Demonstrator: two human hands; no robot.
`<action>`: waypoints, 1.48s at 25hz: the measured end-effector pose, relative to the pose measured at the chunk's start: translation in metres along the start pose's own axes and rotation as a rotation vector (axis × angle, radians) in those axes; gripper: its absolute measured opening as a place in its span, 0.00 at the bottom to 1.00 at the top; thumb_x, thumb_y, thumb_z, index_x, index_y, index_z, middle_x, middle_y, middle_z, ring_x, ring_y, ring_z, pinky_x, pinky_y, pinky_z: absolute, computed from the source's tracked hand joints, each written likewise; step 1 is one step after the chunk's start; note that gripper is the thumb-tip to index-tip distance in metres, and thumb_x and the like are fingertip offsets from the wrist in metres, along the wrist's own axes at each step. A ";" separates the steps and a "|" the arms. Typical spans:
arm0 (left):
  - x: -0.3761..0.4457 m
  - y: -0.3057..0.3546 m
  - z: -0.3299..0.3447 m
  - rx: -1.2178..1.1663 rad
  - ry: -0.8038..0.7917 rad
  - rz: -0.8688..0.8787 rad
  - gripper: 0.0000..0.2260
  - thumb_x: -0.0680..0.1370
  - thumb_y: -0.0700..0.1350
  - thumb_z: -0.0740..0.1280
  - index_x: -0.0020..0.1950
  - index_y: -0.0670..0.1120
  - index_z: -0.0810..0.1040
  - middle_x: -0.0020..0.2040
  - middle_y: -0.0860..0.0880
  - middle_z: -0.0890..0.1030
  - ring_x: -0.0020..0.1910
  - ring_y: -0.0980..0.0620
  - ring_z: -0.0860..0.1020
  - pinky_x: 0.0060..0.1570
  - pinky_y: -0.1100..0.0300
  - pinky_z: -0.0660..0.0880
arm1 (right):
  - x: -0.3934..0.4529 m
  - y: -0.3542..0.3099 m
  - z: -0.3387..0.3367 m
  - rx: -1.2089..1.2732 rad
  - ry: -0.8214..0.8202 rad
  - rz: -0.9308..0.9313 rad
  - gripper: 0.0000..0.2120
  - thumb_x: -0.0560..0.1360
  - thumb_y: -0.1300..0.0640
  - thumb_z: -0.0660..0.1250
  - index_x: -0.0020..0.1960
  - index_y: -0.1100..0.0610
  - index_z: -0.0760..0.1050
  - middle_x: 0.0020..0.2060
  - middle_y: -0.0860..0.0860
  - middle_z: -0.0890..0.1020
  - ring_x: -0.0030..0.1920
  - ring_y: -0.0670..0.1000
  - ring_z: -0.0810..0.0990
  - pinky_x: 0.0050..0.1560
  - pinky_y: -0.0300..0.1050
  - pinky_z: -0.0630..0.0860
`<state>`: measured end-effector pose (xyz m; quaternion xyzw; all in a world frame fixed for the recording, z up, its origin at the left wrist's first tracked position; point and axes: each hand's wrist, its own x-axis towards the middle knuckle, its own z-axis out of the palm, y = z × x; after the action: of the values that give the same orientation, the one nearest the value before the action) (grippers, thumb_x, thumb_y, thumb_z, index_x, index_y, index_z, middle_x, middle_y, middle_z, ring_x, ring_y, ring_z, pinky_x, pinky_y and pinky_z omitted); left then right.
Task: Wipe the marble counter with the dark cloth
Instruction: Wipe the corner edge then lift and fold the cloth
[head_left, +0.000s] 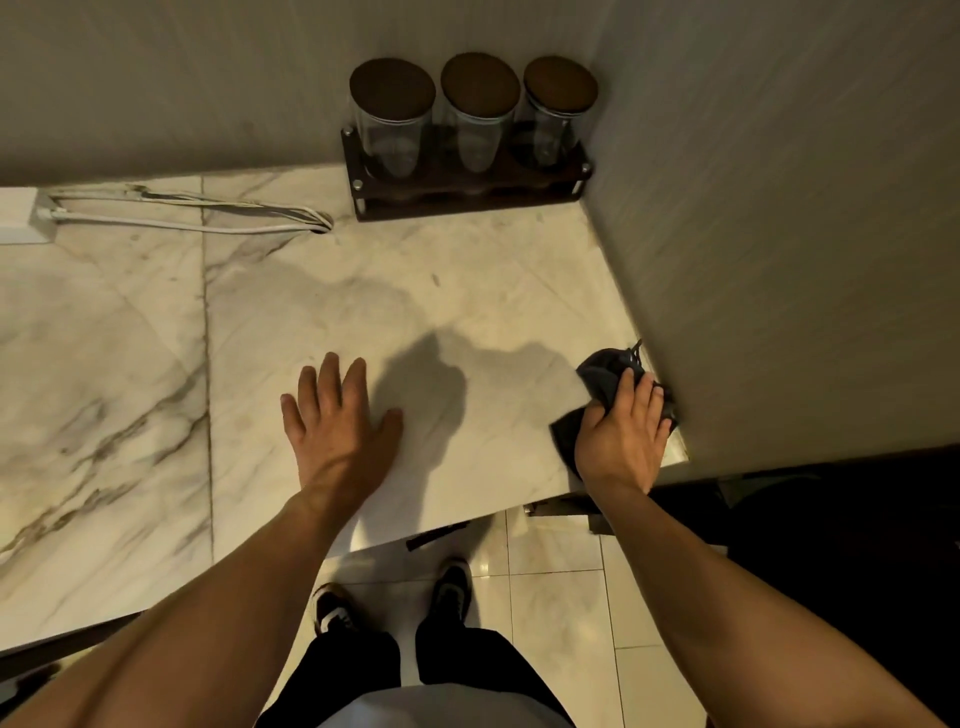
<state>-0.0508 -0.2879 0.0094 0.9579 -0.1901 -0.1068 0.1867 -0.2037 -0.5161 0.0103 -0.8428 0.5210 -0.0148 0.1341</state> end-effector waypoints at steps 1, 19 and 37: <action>0.001 -0.002 -0.002 -0.019 -0.012 -0.001 0.29 0.75 0.54 0.63 0.74 0.48 0.61 0.78 0.43 0.56 0.76 0.41 0.49 0.72 0.41 0.43 | -0.005 0.003 -0.002 0.007 -0.009 0.007 0.27 0.80 0.53 0.51 0.78 0.55 0.49 0.78 0.54 0.51 0.77 0.53 0.45 0.75 0.55 0.43; -0.077 0.072 -0.037 -0.659 -0.339 0.158 0.19 0.78 0.49 0.65 0.69 0.52 0.69 0.66 0.51 0.74 0.62 0.53 0.73 0.57 0.68 0.66 | -0.135 -0.001 -0.086 1.304 -0.695 0.637 0.15 0.77 0.50 0.61 0.53 0.59 0.80 0.48 0.62 0.83 0.48 0.59 0.80 0.47 0.51 0.76; -0.066 -0.009 -0.144 -1.084 -0.501 -0.262 0.09 0.76 0.45 0.68 0.54 0.45 0.81 0.49 0.45 0.85 0.50 0.47 0.82 0.52 0.50 0.76 | -0.142 -0.095 -0.101 1.559 -1.355 0.605 0.31 0.75 0.37 0.61 0.66 0.60 0.74 0.65 0.63 0.75 0.65 0.63 0.73 0.69 0.62 0.64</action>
<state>-0.0682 -0.2078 0.1454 0.6876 -0.0274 -0.4325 0.5826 -0.2018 -0.3723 0.1470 -0.1937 0.3720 0.1609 0.8934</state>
